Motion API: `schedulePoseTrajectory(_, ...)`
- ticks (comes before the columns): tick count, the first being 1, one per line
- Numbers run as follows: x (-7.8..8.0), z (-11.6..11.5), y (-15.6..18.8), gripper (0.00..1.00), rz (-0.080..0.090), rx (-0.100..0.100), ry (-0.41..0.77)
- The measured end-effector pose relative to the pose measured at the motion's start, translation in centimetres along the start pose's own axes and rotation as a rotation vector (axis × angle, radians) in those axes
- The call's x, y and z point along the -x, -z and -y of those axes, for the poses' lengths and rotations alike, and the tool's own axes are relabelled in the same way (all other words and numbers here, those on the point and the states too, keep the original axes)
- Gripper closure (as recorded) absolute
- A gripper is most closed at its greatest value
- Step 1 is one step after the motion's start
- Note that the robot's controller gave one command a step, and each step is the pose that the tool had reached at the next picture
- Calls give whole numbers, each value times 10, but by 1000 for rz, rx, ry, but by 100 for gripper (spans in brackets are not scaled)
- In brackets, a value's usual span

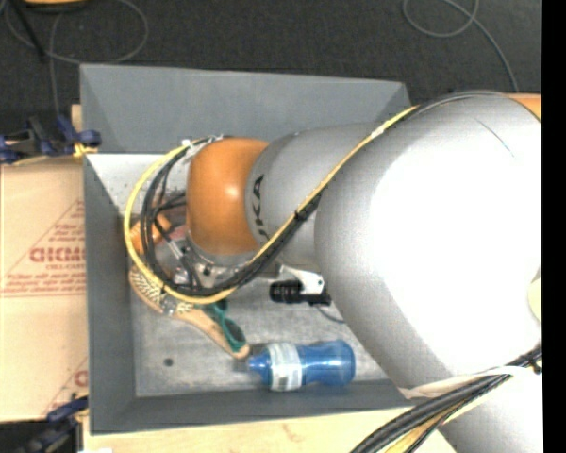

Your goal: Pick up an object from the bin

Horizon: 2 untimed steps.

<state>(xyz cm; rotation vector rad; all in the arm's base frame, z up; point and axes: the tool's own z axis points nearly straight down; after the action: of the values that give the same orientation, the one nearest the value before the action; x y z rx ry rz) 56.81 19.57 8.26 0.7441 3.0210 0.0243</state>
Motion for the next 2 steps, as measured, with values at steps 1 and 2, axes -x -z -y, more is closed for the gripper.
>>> schedulePoseTrajectory(1, -6, 4, 39, 100, -26, -22, 3)
schedulePoseTrajectory(2, -4, -1, 82, 100, -23, -18, 3)
